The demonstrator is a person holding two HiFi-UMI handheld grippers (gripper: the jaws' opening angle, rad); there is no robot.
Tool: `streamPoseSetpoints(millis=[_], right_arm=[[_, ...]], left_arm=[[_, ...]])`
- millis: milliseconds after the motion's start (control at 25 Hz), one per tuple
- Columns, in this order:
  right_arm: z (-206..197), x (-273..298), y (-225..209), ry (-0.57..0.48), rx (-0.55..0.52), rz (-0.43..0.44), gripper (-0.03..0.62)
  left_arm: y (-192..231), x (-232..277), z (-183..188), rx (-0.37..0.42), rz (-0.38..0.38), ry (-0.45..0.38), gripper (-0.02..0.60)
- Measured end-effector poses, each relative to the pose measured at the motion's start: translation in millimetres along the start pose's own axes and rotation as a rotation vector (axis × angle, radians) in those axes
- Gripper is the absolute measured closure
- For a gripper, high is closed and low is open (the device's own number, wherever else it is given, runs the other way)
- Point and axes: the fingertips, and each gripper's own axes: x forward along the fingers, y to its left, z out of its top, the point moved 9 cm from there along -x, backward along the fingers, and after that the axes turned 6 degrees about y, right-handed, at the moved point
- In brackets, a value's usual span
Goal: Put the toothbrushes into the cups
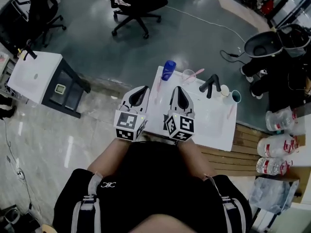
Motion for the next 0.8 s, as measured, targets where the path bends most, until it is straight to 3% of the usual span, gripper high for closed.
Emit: streamPoseSetpoints(millis=[200,640,800], right_arm=[[-13.5,30.0,17.2,0.111,0.001,0.087,0.487],[-70.3,113.4,15.6,0.474,-0.015,0.021,0.457],[-92.5,129.2,11.2,0.612,-0.097,0.07,0.428]], left_arm=[[16.6,-22.6,-9.5,-0.031,0.075,0.006,0.568],[44.9,-46.2,-26.8,-0.084,0.177,0.027,0.568],[53.5,-43.9,-30.0,-0.098,0.187,0.035,0.568]])
